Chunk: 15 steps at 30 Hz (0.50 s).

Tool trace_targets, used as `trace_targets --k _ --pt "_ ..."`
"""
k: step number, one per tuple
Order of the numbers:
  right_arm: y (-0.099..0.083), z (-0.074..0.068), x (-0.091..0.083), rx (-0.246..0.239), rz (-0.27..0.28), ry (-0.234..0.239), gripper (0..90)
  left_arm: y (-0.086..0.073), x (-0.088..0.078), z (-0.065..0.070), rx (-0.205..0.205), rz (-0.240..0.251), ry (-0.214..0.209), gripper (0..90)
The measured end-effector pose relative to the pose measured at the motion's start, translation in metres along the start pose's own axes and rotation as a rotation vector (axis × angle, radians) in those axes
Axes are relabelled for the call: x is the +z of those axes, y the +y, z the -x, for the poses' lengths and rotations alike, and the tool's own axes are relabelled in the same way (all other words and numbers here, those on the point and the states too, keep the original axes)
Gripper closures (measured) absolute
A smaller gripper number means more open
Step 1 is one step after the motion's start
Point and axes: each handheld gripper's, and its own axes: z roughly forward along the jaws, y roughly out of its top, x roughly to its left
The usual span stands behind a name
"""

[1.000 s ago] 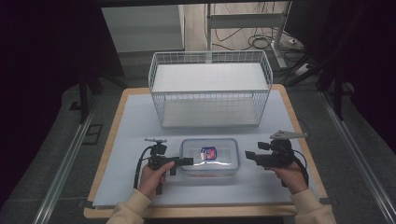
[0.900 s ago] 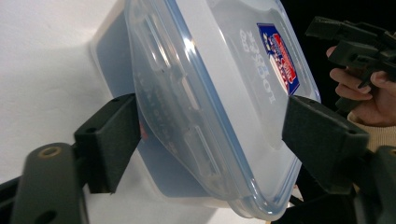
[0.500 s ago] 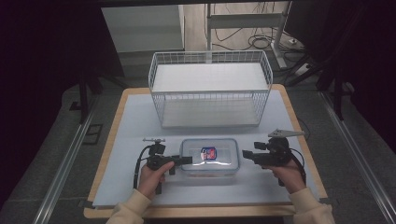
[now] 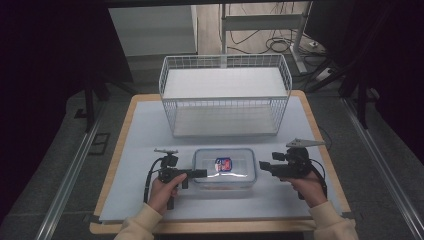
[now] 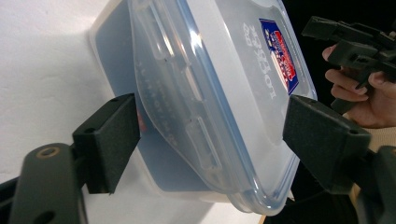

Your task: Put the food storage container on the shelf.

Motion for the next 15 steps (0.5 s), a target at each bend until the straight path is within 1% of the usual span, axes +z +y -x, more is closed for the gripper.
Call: trace_targets --k 2,5,6,15 --pt "-0.0003 -0.0002 0.0009 -0.002 -0.004 0.000 26.7 -0.0003 -0.0016 0.0014 0.005 0.013 0.007 20.7" --pt "-0.0007 -0.0003 0.0019 -0.003 -0.008 0.000 26.9 0.0000 -0.0054 0.0036 0.035 0.038 0.026 26.5" --pt "-0.0008 -0.0002 0.0022 -0.002 -0.008 0.000 27.3 0.0001 -0.0058 0.0039 0.035 0.040 0.028 28.2" --pt "-0.0011 -0.0006 0.0032 -0.001 -0.015 0.009 30.1 0.0000 -0.0061 0.0030 0.031 0.041 0.020 29.3"
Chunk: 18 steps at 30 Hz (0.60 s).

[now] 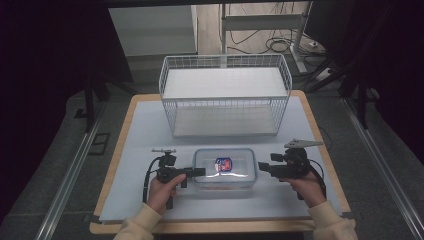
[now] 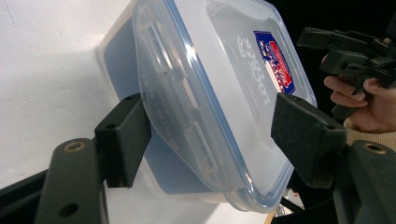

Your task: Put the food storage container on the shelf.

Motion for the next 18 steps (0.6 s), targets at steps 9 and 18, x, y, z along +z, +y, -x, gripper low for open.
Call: trace_targets --k 9,18 --pt "0.004 -0.003 0.009 0.063 -0.010 0.094 28.4 0.000 0.000 -0.001 0.005 0.002 -0.004 29.6" --pt "0.001 0.002 0.033 0.147 -0.085 0.169 24.6 0.000 0.000 -0.001 0.006 0.002 -0.006 29.7"
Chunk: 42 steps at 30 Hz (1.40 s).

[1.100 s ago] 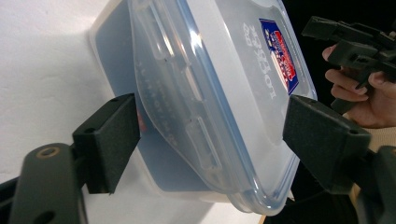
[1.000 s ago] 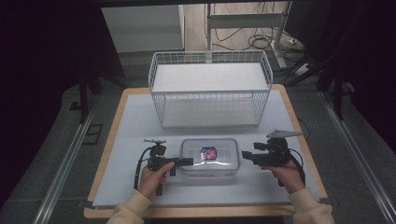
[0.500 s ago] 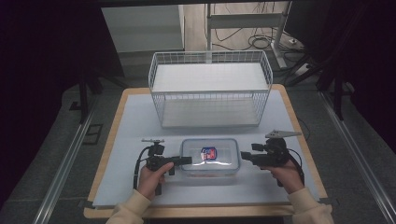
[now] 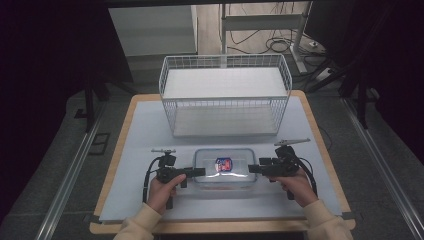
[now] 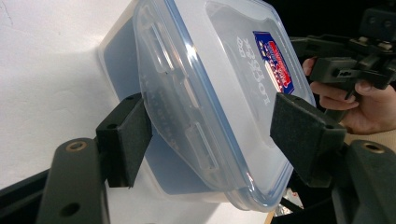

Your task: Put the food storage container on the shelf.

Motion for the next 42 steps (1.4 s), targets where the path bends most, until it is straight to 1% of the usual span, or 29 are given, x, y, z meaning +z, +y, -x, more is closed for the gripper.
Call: trace_targets --k 2,5,8,11,12,16,19,21,27,29,31,32,33,34,35,36,37,39,42 --pt "-0.001 0.002 0.004 0.026 -0.016 0.023 24.5 0.000 0.000 0.000 0.001 0.001 0.000 29.7" --pt "-0.002 0.002 0.008 0.030 -0.035 0.037 25.6 0.000 0.000 0.000 0.001 0.002 0.000 29.7" --pt "-0.002 0.002 0.010 0.053 -0.047 0.061 26.3 0.000 0.000 0.000 0.001 0.002 0.000 29.7" --pt "-0.003 0.003 0.010 0.059 -0.044 0.064 27.9 0.000 0.000 0.000 0.002 0.003 0.000 29.7" --pt "-0.003 0.003 0.009 0.059 -0.045 0.065 28.7 0.000 0.000 0.000 0.002 0.003 0.000 29.7" --pt "-0.002 0.004 0.004 0.058 -0.042 0.067 36.9 -0.001 0.000 0.000 0.005 0.003 -0.001 29.7" --pt "-0.004 0.007 0.002 0.081 -0.039 0.084 41.0 -0.001 0.000 0.000 0.003 0.007 0.000 29.7" --pt "-0.005 0.008 0.001 0.087 -0.038 0.093 42.1 -0.001 0.000 0.000 0.004 0.008 0.001 29.7" --pt "-0.005 0.009 0.001 0.089 -0.035 0.095 41.8 -0.001 0.000 0.000 0.006 0.006 -0.002 29.7" --pt "-0.005 0.009 0.003 0.087 -0.021 0.089 39.8 -0.001 0.000 -0.001 0.006 0.006 -0.003 29.8" --pt "-0.004 0.011 0.005 0.102 -0.013 0.092 35.3 -0.001 0.000 0.000 0.006 0.008 -0.002 29.8" --pt "-0.004 0.012 0.009 0.111 -0.018 0.104 31.1 -0.001 0.000 0.000 0.006 0.008 -0.002 29.8" --pt "-0.005 0.013 0.012 0.124 -0.025 0.123 29.8 -0.001 0.000 0.000 0.006 0.007 -0.002 29.7" --pt "-0.005 0.013 0.012 0.124 -0.025 0.123 29.8 -0.001 0.000 0.000 0.006 0.007 -0.002 29.8" --pt "-0.004 0.013 0.014 0.142 -0.024 0.127 32.6 -0.001 0.000 0.000 0.007 0.006 -0.003 29.8" --pt "-0.004 0.014 0.012 0.145 -0.016 0.124 34.5 -0.001 0.000 0.000 0.007 0.008 -0.003 29.9" --pt "-0.003 0.015 0.011 0.156 -0.022 0.131 36.1 -0.001 0.000 0.001 0.014 0.005 0.000 30.0" --pt "-0.004 0.017 0.010 0.173 -0.015 0.144 37.9 -0.001 0.000 0.001 0.016 0.004 0.001 30.0" --pt "-0.004 0.018 0.009 0.181 -0.013 0.150 39.4 -0.002 -0.001 0.002 0.022 0.007 0.004 30.3"
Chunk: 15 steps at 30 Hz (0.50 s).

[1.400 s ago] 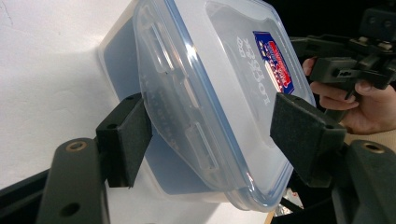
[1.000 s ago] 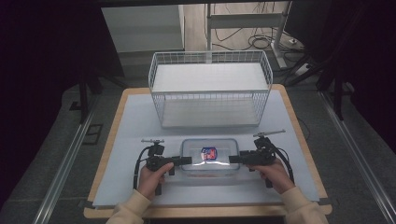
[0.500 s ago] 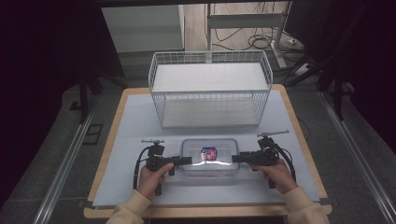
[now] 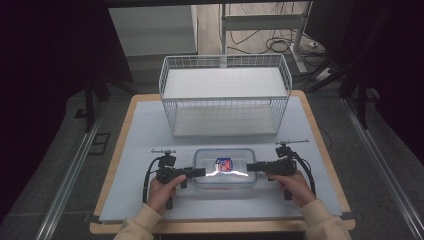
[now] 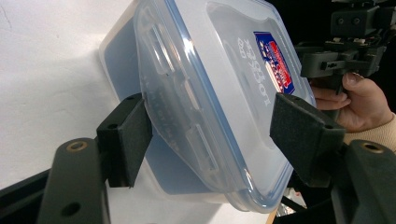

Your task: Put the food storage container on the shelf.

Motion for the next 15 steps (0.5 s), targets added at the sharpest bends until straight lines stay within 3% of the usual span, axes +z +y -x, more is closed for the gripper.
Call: trace_targets --k 7,15 --pt "-0.0013 0.0006 -0.0048 0.008 0.008 0.021 45.5 -0.0035 -0.0033 0.0018 0.016 0.017 -0.005 33.1" --pt "-0.0035 -0.0035 -0.0081 -0.018 0.017 0.018 47.9 -0.0064 -0.0068 0.0041 0.025 0.030 -0.008 36.4"
